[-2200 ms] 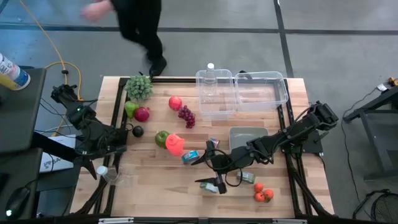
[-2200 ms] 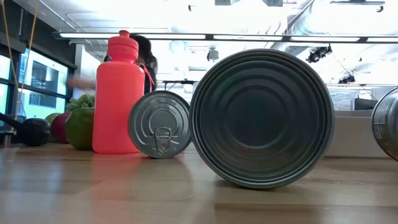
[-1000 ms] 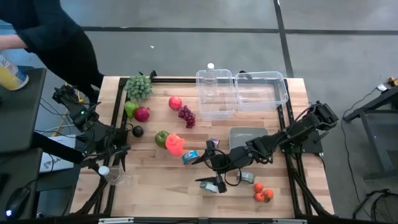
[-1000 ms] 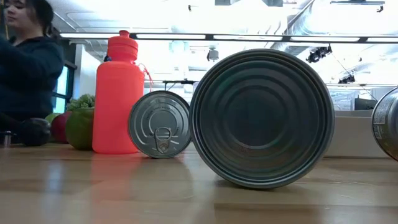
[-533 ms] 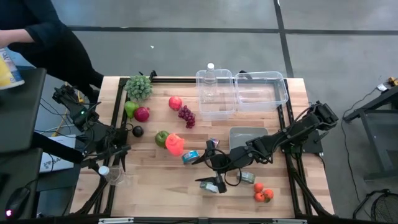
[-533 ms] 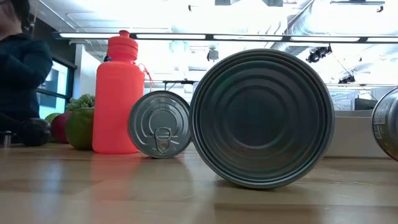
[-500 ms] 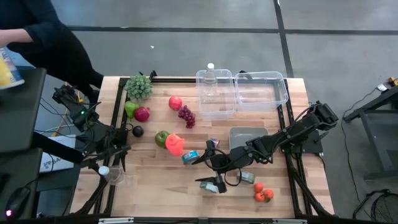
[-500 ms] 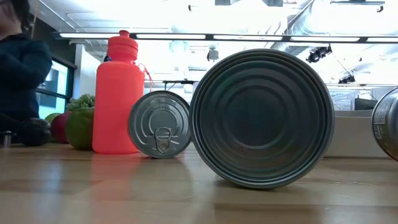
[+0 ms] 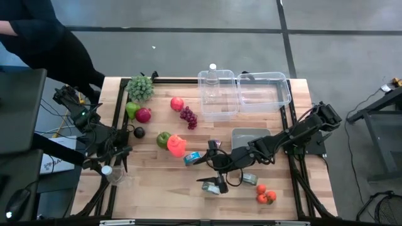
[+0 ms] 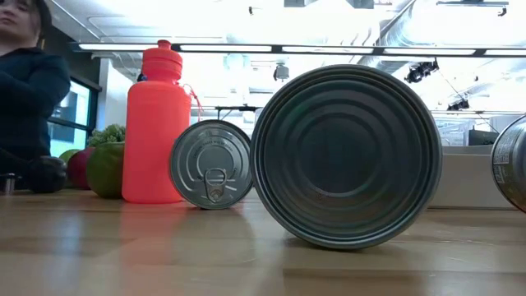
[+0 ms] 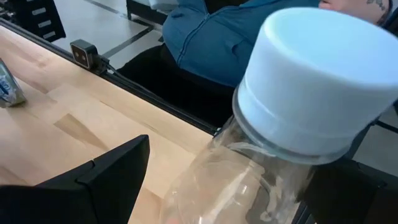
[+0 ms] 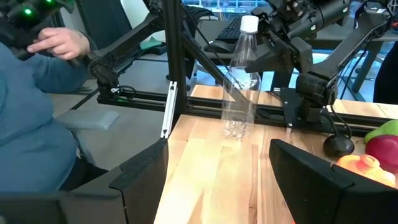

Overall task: Pick & Place Food Item
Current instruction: Put the transparent water bottle into the left transparent bin

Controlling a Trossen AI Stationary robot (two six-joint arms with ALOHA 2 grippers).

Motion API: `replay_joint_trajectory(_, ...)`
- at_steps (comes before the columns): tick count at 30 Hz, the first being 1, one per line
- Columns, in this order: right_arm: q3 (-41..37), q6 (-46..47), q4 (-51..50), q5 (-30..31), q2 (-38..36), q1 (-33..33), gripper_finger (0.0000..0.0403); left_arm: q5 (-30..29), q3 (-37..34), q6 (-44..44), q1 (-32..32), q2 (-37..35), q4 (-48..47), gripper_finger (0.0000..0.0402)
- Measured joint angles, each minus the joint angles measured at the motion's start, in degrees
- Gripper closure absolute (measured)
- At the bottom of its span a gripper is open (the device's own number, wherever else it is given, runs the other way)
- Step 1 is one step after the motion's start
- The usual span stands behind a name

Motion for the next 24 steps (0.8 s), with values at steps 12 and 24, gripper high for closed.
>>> replay_joint_trajectory(12,0.00,1.66,-0.04,0.00,0.00,0.00,0.0133,0.03,0.00,-0.14,0.00,0.00,0.37,0.0039)
replay_joint_trajectory(24,0.00,1.11,-0.06,0.02,0.00,0.00,0.0133,0.29,-0.02,-1.51,0.02,0.00,1.62,0.0039)
